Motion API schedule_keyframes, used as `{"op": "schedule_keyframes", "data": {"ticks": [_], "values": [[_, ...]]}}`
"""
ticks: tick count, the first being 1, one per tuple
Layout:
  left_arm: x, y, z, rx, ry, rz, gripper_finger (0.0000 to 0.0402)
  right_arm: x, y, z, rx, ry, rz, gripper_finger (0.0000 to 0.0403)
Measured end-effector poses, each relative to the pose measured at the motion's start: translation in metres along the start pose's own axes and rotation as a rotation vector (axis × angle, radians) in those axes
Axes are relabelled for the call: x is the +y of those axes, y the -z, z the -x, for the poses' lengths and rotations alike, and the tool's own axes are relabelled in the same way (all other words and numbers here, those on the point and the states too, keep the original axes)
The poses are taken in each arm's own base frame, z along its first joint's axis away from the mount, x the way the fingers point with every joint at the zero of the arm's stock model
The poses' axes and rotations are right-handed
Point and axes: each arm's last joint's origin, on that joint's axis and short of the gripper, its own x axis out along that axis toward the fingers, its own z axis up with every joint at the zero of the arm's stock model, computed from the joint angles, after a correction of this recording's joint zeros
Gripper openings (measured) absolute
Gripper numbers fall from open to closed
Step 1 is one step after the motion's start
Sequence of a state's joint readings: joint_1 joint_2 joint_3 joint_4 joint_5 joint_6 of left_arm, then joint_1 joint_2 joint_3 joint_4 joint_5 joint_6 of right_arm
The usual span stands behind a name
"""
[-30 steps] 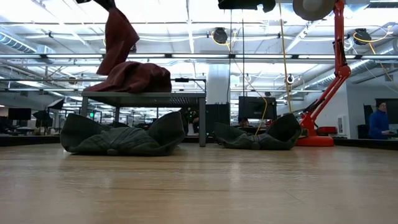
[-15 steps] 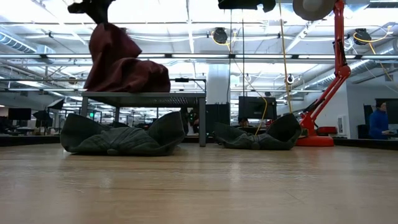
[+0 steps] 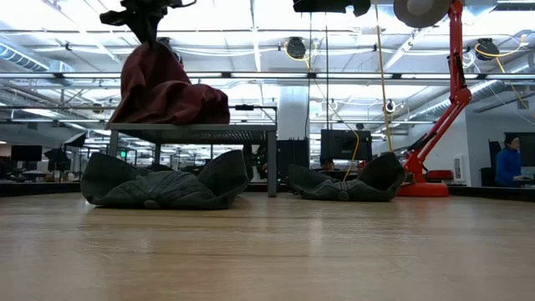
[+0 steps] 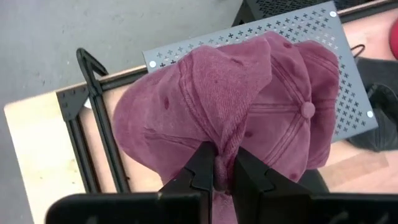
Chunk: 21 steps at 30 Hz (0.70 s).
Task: Pick & Place hat
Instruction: Stack the red cap on top of the red cap on the shelf
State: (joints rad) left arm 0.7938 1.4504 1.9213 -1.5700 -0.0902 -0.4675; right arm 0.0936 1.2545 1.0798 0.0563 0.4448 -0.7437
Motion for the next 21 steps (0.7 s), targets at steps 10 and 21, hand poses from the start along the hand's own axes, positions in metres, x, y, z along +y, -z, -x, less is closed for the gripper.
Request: {"op": "schedule_keyframes", "data": {"ticks": [10,21], "values": [[-0.024,-0.007,-0.022,0.021,-0.008,0.123,0.0027,0.0,0.0,0.0,-0.003,-0.003,-0.05,0.0155],[-0.058,-0.009,-0.056,0.106,-0.02,0.082,0.0027,0.011,0.015,-0.026,0.044,-0.091,-0.377,0.0155]]}}
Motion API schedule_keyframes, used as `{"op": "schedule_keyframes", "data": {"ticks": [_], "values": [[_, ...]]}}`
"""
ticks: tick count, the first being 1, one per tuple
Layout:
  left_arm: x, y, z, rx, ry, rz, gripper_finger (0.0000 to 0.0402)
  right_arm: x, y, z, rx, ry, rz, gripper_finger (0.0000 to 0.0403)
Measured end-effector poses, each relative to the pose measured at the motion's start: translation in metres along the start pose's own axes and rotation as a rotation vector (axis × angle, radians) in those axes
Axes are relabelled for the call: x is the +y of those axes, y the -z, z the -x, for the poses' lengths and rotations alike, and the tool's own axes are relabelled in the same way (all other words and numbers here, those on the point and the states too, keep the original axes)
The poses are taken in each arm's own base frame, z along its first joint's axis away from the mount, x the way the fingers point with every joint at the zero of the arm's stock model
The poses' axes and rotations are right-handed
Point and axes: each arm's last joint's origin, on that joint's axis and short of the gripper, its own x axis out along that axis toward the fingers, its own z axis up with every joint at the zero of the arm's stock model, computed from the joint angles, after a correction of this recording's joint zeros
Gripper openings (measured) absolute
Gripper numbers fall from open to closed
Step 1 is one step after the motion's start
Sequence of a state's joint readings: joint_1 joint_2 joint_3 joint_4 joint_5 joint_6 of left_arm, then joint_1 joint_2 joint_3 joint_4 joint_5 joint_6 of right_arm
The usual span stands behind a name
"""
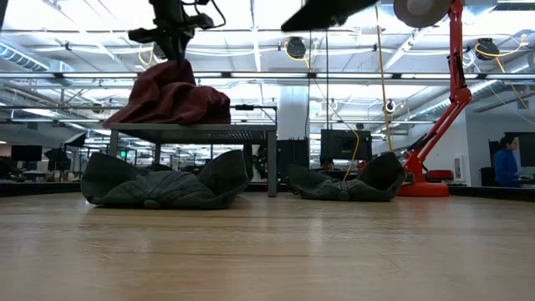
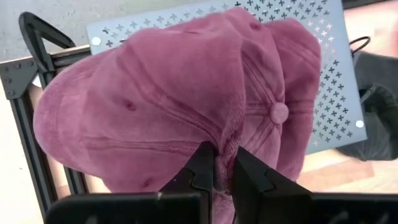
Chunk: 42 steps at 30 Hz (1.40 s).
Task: Pick & Place hat
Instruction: Stack the red cap on top of the red cap on the shelf
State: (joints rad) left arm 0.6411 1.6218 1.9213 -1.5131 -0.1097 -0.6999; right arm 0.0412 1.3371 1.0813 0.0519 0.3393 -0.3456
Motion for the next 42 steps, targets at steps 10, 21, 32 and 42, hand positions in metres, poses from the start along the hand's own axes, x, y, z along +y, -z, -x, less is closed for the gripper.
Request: {"op": "schedule_keyframes", "data": {"ticks": [10,21,32,42], "values": [[-0.015,-0.006,-0.026,0.056,-0.036,-0.022,0.0031,0.013,0.022,-0.038,0.072,-0.001,-0.033,0.0155],[-0.04,-0.009,-0.067,0.114,-0.102,-0.118,0.0039,0.015,0.021,-0.045,0.021,0.016,-0.049,0.0155],[-0.049,-0.012,-0.101,0.184,-0.16,-0.186,0.0041,0.004,0.024,-0.053,0.001,0.054,-0.174,0.0155],[-0.048,-0.01,-0.094,0.201,-0.115,-0.168,0.0042,-0.034,0.054,-0.116,0.094,0.113,-0.236,0.0155]]}}
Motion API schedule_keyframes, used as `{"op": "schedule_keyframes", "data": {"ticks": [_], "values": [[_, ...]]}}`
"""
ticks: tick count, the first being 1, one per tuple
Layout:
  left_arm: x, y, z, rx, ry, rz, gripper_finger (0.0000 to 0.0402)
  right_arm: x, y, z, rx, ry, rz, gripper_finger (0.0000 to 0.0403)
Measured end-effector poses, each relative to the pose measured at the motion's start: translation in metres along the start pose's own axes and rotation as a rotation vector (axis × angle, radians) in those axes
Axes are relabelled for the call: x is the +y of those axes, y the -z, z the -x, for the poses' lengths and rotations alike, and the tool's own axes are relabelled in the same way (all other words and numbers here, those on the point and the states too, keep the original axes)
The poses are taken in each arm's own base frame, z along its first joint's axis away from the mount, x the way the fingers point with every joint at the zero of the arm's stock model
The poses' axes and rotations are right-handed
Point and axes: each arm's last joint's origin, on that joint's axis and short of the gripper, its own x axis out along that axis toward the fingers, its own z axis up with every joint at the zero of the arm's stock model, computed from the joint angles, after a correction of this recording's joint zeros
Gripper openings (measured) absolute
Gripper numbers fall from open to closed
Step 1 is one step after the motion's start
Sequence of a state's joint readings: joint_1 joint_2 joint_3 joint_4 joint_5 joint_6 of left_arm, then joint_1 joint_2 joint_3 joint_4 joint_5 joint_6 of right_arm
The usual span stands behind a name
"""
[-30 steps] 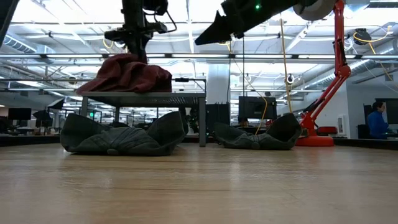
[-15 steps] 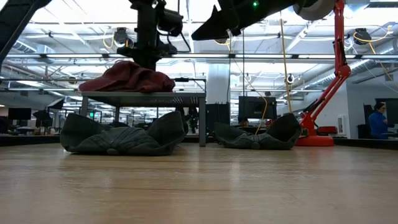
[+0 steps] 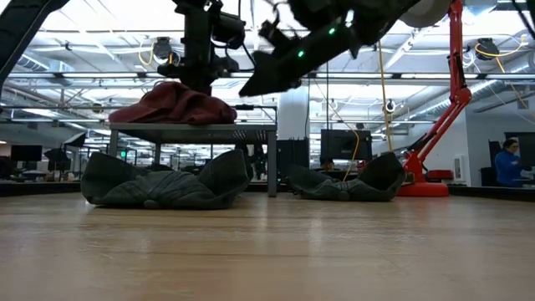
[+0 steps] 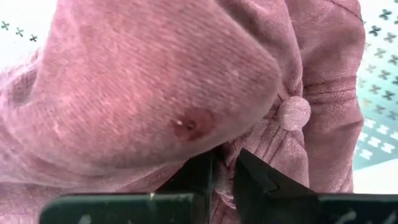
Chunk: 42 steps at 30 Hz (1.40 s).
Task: Pick & Place hat
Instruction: Stack the red cap on top of the red cap on the shelf
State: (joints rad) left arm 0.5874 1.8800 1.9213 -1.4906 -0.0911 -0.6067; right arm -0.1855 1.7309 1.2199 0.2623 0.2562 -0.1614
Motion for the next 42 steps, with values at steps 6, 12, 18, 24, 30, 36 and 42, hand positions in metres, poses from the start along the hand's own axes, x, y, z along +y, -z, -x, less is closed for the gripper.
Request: {"op": "schedule_keyframes", "data": {"ticks": [6,12,18,24,30,36,42], "values": [[0.003,0.001,0.004,0.037,0.07,-0.012,0.0042,-0.013,0.006,-0.024,-0.041,0.053,-0.02,0.0155],[0.005,0.0,0.004,0.087,0.145,-0.002,0.0042,-0.018,0.005,-0.027,-0.082,0.017,-0.045,0.0155],[0.009,-0.002,0.004,0.094,0.156,0.006,0.0047,-0.018,0.001,-0.021,-0.078,0.023,-0.052,0.0155],[0.01,-0.003,0.004,0.093,0.148,0.013,0.0121,-0.018,0.004,-0.021,-0.043,0.014,-0.049,0.0155],[0.017,0.002,0.019,0.065,0.19,0.031,0.0211,-0.016,0.012,-0.021,0.042,0.002,-0.107,0.0155],[0.03,0.013,0.048,0.002,0.298,0.044,0.0264,-0.015,0.013,-0.02,0.06,-0.017,-0.171,0.0155],[0.055,0.024,0.081,-0.132,0.35,0.081,0.029,-0.02,0.011,-0.015,0.098,-0.165,-0.429,0.0156]]}}
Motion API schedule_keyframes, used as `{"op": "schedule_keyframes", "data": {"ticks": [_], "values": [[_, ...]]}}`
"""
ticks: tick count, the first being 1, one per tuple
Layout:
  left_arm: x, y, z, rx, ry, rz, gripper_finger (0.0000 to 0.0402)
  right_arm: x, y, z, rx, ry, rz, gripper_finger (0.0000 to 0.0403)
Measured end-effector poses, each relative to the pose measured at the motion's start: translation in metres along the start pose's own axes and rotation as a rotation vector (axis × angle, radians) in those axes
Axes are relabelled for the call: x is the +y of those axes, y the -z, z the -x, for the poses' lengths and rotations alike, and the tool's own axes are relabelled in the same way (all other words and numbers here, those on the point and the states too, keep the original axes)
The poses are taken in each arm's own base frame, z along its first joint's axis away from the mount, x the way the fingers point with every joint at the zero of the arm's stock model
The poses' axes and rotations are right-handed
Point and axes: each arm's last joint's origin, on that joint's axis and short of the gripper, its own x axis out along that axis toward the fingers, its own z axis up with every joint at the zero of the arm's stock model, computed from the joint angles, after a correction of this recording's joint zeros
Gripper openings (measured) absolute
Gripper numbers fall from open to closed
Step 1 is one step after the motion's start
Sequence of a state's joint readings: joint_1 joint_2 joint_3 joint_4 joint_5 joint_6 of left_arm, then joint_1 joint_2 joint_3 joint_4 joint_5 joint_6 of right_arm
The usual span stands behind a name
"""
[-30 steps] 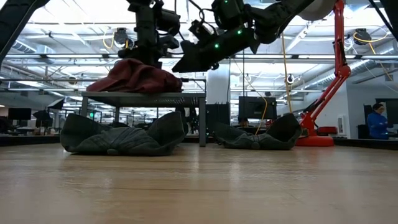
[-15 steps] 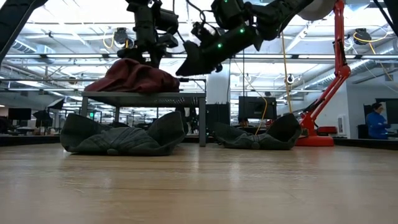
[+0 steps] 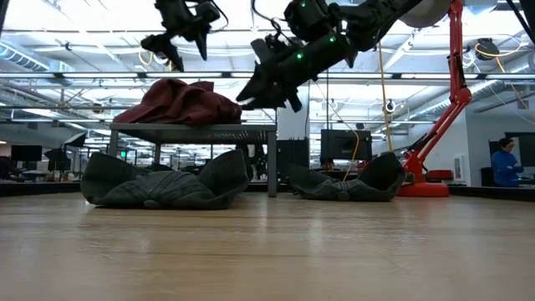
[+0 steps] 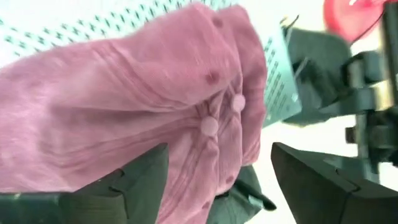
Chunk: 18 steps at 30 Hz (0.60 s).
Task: Pick & Place hat
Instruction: Stack the red cap on top of the red cap on the shelf
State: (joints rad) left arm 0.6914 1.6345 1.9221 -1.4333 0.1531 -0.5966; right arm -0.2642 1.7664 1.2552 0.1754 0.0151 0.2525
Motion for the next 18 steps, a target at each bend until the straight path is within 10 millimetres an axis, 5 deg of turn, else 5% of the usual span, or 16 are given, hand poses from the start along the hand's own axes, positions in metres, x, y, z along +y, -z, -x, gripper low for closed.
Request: {"op": "schedule_keyframes", "data": {"ticks": [7,18], "values": [[0.02,0.003,0.039,-0.138,0.054,0.023,0.0318,-0.013,-0.014,0.017,0.039,-0.091,-0.274,0.0193],[0.047,0.014,0.078,-0.214,0.166,0.049,0.0396,-0.027,-0.024,0.022,0.033,-0.118,-0.791,0.0337]]}}
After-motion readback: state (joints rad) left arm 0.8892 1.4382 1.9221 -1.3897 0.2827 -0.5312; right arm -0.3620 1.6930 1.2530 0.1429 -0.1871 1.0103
